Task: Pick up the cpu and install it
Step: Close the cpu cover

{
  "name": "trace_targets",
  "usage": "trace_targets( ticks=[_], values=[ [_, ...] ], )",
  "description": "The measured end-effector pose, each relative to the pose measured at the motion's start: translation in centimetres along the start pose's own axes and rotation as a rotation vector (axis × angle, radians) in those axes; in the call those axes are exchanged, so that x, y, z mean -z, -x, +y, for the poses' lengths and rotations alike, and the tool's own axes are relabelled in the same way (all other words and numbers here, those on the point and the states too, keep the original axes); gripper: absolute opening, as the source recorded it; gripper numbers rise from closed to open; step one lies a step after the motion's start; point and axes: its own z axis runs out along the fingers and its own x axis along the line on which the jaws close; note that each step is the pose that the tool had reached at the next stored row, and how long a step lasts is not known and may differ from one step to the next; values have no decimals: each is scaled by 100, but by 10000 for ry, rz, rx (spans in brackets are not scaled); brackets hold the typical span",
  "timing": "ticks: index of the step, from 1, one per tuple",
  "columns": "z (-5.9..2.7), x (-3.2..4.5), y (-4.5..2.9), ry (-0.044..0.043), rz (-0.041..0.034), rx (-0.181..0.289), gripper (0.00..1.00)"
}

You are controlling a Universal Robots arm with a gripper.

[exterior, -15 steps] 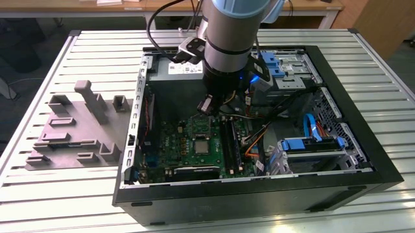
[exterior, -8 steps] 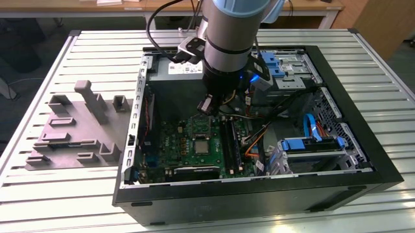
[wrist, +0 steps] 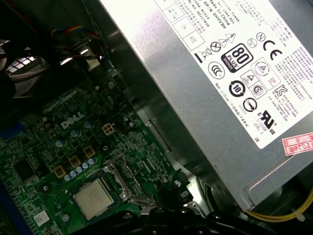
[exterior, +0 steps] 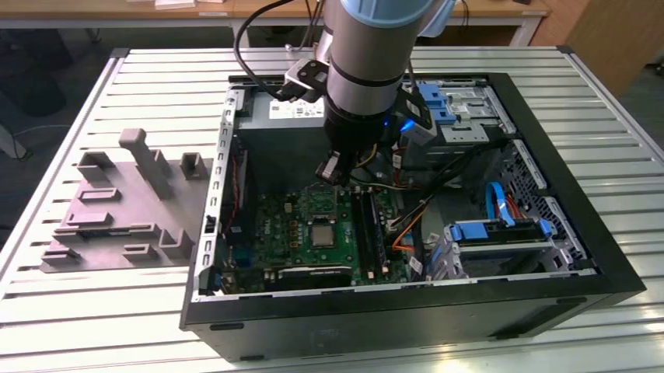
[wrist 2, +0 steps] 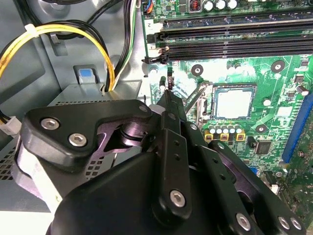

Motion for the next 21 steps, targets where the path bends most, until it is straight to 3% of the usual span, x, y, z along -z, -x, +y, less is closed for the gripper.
trace_targets(
  ticks=[5,9,21],
  values=[
    [0,0,-3,-5,27,105,11],
    [2,6,-4,-45,150,450,11],
    [13,93,0,-24,173,506,11]
  ],
)
